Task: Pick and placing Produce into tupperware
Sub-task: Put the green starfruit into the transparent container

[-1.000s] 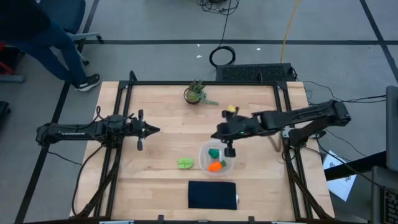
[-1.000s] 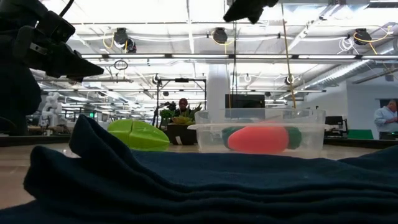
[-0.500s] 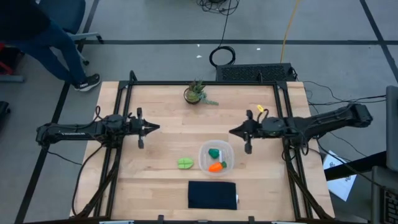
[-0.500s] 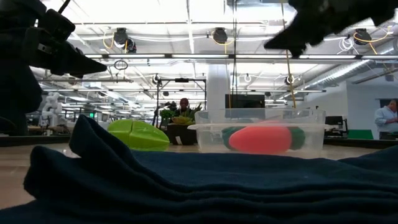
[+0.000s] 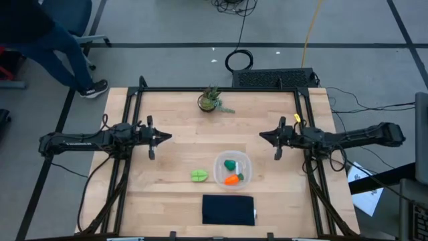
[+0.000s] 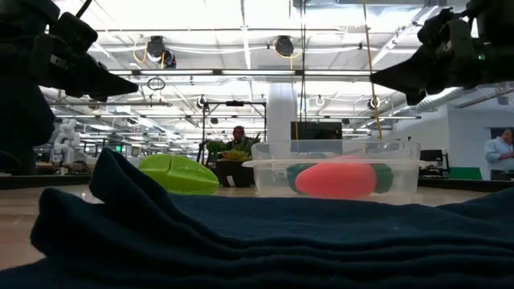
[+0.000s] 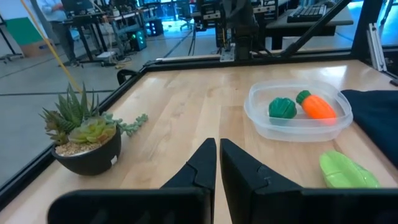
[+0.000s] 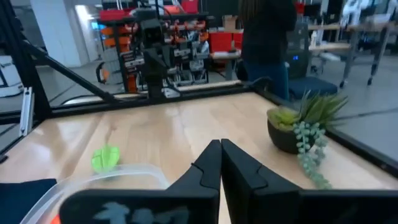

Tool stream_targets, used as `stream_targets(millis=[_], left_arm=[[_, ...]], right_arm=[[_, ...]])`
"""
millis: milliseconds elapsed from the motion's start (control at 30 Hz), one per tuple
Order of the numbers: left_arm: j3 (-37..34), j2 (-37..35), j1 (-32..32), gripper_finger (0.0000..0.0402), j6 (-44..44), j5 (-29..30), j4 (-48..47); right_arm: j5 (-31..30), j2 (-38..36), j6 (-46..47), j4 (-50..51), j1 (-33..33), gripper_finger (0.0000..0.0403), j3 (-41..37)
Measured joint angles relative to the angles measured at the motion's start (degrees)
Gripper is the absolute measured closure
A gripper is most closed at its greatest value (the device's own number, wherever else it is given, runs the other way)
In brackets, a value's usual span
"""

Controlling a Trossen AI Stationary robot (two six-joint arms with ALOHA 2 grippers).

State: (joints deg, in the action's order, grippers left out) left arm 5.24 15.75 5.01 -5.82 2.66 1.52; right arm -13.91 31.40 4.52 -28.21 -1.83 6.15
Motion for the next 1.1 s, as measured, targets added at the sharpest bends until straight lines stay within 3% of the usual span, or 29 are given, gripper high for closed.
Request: stream_targets(millis=[267,467,1100], left_arm=[[0.0,0.0,0.0,0.0376,0.5,0.0,-0.4],[0.0,0.0,0.0,0.0376,1.9,0.0,-1.1],[0.5,0.7,-0.5,0.0376,5.0,-1.0,-1.5]], right_arm=[[1.9,-0.3,-5.5,-12.7,0.0,0.0403,-4.9],[5.2,-0.7,-4.9,-11.4,0.0,0.0403,-5.0],[5.2,-0.6,-5.4,-8.8,0.0,0.0403,-5.2]])
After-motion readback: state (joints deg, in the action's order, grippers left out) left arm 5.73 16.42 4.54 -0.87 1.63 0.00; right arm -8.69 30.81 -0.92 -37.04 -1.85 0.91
